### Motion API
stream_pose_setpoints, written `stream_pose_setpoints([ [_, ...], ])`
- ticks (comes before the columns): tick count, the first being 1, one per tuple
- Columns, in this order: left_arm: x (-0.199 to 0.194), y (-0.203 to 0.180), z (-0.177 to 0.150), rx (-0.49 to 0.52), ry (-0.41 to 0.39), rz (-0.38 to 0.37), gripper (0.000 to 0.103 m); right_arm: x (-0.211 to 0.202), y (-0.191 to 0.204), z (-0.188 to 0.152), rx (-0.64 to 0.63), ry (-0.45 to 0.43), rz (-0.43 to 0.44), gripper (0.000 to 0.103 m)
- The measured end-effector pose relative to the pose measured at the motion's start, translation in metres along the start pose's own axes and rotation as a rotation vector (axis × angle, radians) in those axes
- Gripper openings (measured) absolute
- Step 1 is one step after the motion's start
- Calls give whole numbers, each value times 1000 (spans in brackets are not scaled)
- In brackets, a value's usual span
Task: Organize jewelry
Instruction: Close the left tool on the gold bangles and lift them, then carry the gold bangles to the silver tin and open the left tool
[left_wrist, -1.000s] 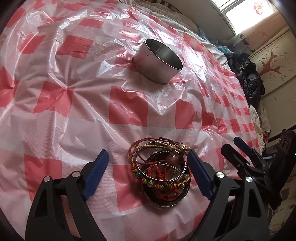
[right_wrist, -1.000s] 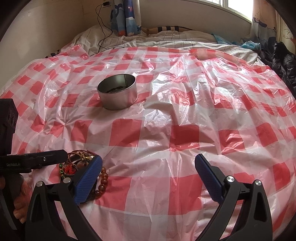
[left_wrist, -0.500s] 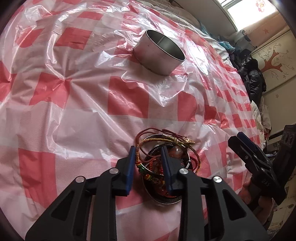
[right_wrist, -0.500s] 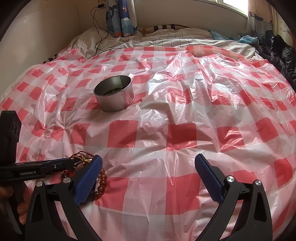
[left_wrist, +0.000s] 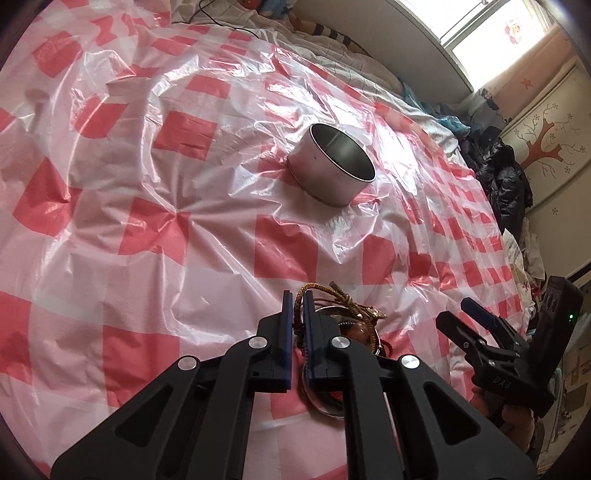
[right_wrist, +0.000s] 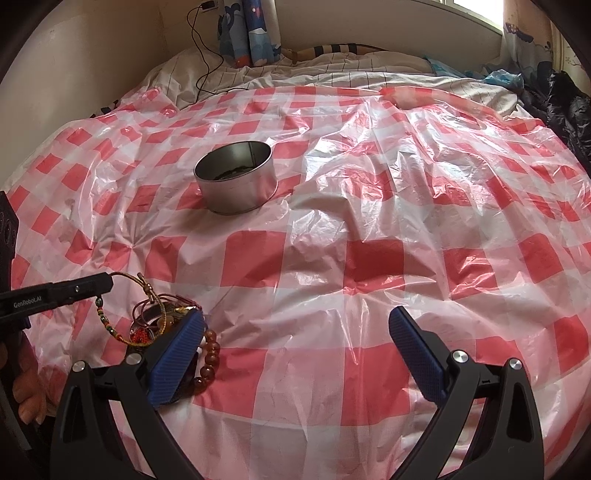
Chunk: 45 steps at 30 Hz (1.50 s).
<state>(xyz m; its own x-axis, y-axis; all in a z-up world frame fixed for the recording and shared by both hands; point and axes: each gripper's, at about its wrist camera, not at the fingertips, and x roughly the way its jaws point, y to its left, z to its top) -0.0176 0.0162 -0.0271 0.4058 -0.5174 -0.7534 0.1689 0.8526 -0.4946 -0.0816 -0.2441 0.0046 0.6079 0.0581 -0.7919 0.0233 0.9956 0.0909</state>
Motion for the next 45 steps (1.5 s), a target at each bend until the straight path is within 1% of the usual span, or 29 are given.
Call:
stream_pose_setpoints([
  [4,-7,10,4,-19,-23,24,5,2,12,0,-18,8,44,96],
  [7,-10,16,5,-31,-33,49,5,9,20,1,-18,36,124,96],
  [9,-12,21,5,-39,-36,63,5,18,18,2,40,80,216,96],
  [11,-12,26,3,-56,-37,67,5,28,10,3,139,120,321,96],
  [13,-14,31,4,-68,-39,66,5,39,4,4,225,159,389,95],
  [15,-15,34,4,-70,-38,66,5,45,3,6,251,179,434,95],
  [17,-16,37,4,-71,-36,66,5,50,8,8,234,200,442,85],
  [18,-16,38,4,-73,-34,65,5,53,12,8,221,216,437,76],
  [19,-16,39,4,-74,-33,63,5,55,16,7,210,228,437,70],
  [20,-16,40,4,-74,-32,63,5,57,20,6,196,240,440,67],
  [22,-16,40,3,-72,-29,63,5,61,26,6,173,250,446,53],
  [23,-15,40,3,-70,-27,63,5,61,30,6,159,250,449,49],
  [24,-15,40,3,-67,-27,64,5,62,33,5,140,249,449,35],
  [25,-14,39,2,-65,-26,67,5,60,35,6,124,237,439,18],
  [30,-14,38,3,-64,-28,67,5,47,36,10,115,158,471,17],
  [33,-15,36,3,-63,-38,61,5,36,28,12,143,107,524,17],
  [37,-19,30,5,-52,-72,37,5,18,16,19,186,10,612,17],
  [39,-21,25,7,-49,-87,10,5,12,9,21,213,-24,645,17],
  [43,-22,15,10,-43,-106,-33,5,11,-3,25,276,-44,687,17],
  [45,-24,11,11,-40,-118,-50,5,10,-7,27,293,-53,688,18],
])
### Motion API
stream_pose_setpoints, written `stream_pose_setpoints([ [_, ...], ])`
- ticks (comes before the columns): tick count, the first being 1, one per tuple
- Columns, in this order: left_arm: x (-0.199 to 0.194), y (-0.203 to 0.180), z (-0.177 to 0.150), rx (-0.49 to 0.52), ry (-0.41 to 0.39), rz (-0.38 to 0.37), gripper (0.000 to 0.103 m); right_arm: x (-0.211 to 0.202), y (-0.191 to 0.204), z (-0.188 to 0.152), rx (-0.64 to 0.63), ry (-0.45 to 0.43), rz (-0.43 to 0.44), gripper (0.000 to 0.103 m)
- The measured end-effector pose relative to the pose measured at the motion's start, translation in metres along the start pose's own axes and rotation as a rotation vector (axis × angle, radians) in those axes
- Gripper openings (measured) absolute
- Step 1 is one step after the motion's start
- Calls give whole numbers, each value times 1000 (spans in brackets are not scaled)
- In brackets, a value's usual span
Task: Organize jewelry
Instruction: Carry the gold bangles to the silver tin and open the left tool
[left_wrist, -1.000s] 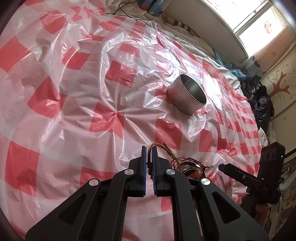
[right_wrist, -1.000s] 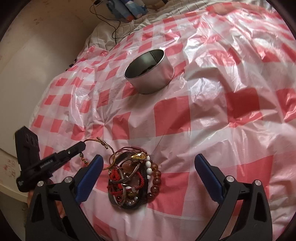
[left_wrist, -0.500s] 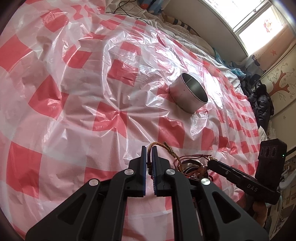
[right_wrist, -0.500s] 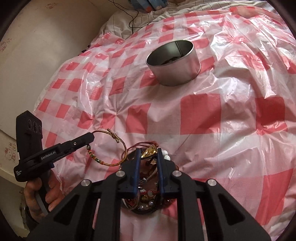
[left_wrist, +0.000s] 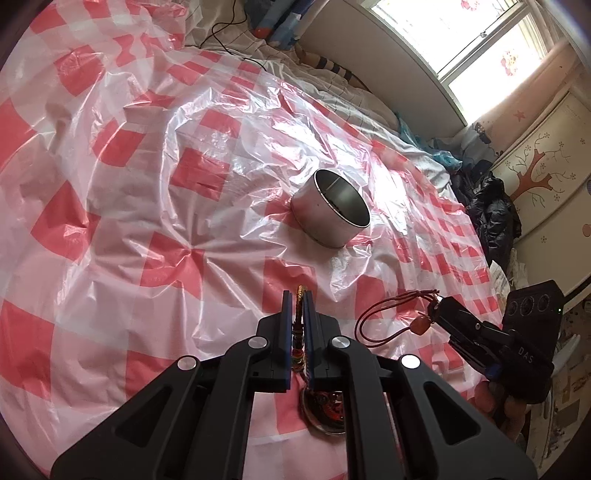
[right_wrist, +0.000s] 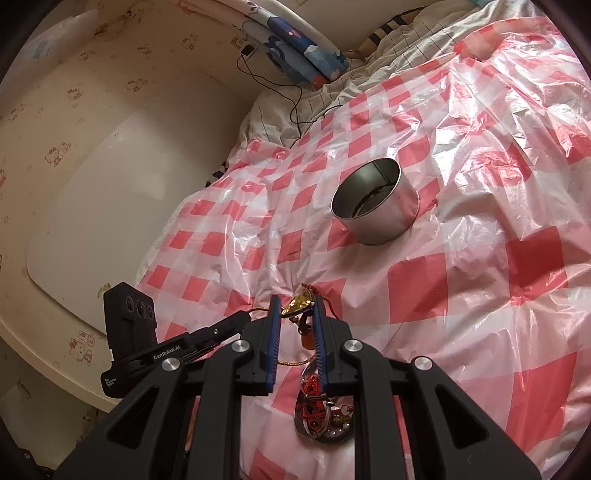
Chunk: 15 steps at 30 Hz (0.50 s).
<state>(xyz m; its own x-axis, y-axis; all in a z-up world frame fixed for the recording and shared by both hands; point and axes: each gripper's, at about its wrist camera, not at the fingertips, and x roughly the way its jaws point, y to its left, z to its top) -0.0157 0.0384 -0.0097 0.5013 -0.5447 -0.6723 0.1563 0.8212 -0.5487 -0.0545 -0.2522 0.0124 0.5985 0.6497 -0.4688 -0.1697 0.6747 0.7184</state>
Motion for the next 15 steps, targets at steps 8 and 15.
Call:
stream_pose_setpoints([
  [8,-7,-21,9,22,-70,-63,5,-6,-1,11,10,-50,-8,18],
  [15,3,-45,22,74,-105,-83,5,-5,-10,26,40,-91,-13,18],
])
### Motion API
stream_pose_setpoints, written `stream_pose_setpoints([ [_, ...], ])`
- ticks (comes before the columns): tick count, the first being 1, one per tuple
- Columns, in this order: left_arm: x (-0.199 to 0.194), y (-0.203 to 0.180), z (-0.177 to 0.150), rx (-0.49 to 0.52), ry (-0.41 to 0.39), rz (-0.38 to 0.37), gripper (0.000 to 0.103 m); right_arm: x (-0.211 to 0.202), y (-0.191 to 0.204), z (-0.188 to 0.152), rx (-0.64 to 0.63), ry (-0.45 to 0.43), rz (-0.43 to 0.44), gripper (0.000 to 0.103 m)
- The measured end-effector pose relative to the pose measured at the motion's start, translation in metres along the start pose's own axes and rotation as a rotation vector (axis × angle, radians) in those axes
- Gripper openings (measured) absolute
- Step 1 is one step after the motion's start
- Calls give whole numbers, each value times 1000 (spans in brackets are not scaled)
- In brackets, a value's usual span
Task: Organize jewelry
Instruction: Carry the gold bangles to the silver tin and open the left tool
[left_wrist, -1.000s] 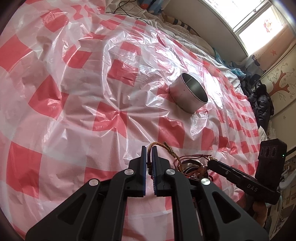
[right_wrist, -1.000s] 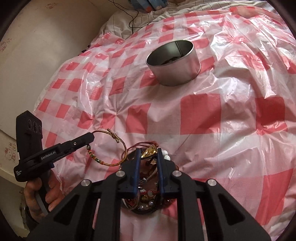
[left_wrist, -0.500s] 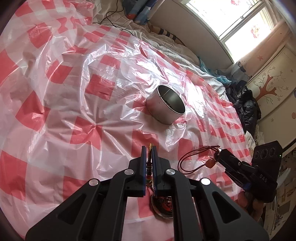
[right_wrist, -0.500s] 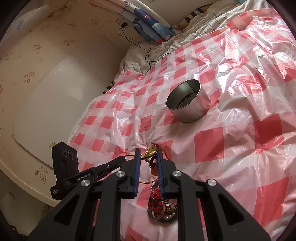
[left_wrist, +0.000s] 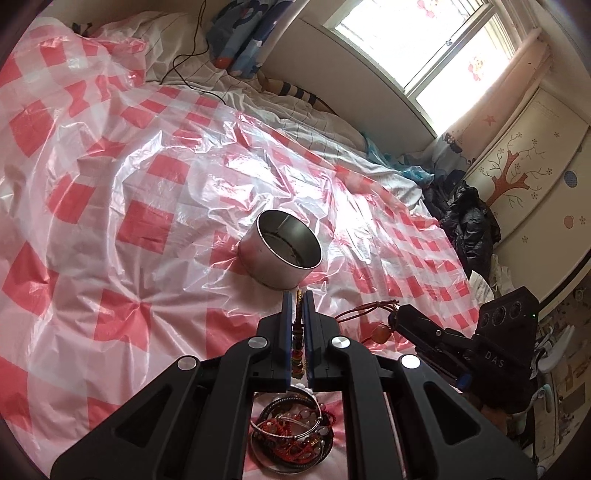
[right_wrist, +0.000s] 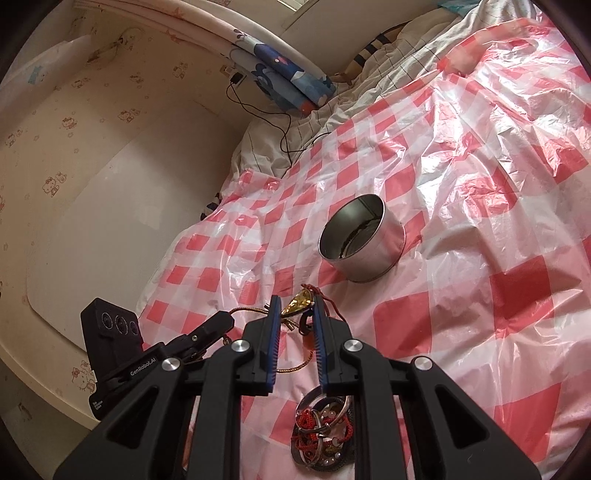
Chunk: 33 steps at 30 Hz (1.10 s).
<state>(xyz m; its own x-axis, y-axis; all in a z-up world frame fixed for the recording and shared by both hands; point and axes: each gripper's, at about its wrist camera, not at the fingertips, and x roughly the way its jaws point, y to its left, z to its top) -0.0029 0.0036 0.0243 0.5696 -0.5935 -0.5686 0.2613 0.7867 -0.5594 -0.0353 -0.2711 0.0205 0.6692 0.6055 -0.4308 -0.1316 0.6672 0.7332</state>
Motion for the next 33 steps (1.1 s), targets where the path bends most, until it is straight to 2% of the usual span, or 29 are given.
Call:
stream_pose_setpoints([
  [10,26,-30,25,69,-34,-19,5,10,2,25,-24,-52,-16,18],
  [19,52,-30,48,89,-60,4,5,29,3,41,-66,-71,-44,18],
  [30,94,-29,70,67,-46,-55,5,56,6,69,-117,-101,-56,18],
  [31,103,-28,71,69,-18,-44,5,60,6,70,-122,-96,-59,18],
  [33,119,-22,70,71,10,39,6,71,4,73,-127,-81,-55,18],
])
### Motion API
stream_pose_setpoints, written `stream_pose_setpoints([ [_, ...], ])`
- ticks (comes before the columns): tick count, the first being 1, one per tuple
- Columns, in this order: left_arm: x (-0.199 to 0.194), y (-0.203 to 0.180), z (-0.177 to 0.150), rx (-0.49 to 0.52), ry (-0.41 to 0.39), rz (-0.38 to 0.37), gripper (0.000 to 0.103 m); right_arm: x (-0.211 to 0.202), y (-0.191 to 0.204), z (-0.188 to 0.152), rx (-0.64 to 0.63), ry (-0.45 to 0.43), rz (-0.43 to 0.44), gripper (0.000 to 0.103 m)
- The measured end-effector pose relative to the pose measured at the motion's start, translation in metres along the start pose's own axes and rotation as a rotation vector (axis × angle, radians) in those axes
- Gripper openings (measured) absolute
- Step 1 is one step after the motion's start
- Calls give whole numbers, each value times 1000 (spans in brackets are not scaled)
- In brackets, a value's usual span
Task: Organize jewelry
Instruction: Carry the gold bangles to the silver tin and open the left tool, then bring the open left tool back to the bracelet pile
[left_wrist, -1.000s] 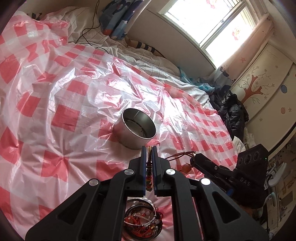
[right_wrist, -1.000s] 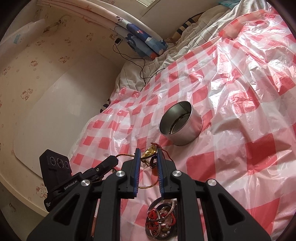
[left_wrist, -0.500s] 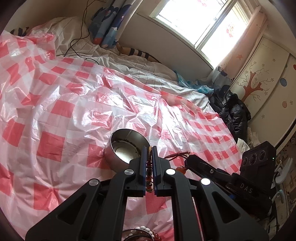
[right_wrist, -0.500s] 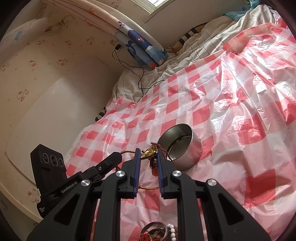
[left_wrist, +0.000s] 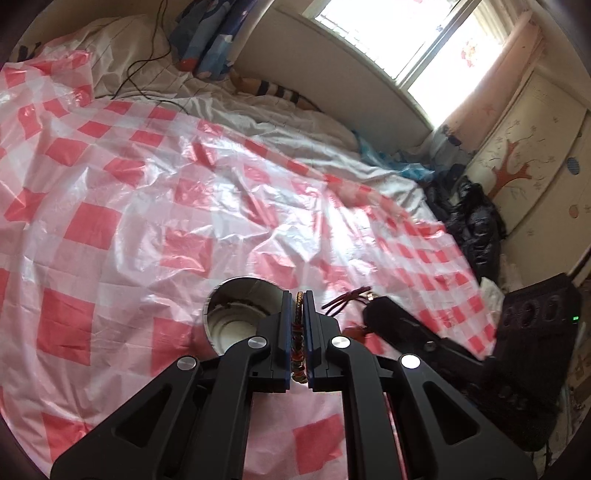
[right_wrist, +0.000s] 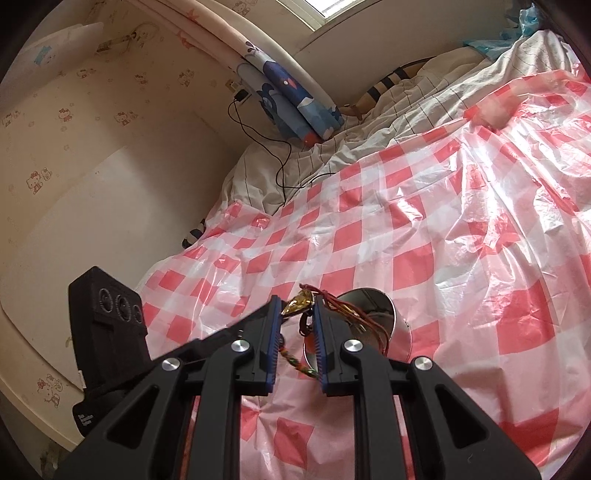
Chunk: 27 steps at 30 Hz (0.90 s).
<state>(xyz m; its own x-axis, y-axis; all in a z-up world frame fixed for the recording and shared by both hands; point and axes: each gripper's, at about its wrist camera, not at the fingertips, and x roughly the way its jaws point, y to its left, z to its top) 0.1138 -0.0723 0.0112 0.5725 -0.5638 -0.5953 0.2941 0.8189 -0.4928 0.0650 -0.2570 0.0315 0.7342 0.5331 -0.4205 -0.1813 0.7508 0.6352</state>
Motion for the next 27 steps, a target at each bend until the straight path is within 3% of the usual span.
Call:
stream_pose_setpoints([
  [3,17,22,-2,-61,65,101,14,13,-5,2,12,21,-5,18],
  [9,-10,40,6,-132,-35,123,43,14,-8,5,32,14,26,18],
  [11,-17,43,7,-156,-50,120,46,22,-15,3,55,67,-70,37],
  [12,-19,45,7,-162,-53,123,46,24,-19,1,62,74,-151,65],
  [14,-22,45,7,-163,-55,141,48,23,-29,-3,78,67,-242,70],
  [18,-28,38,-1,-118,-48,202,55,10,-41,0,121,36,-290,70],
  [27,-53,-6,-34,117,-88,371,76,-12,-40,-17,153,59,-334,81],
])
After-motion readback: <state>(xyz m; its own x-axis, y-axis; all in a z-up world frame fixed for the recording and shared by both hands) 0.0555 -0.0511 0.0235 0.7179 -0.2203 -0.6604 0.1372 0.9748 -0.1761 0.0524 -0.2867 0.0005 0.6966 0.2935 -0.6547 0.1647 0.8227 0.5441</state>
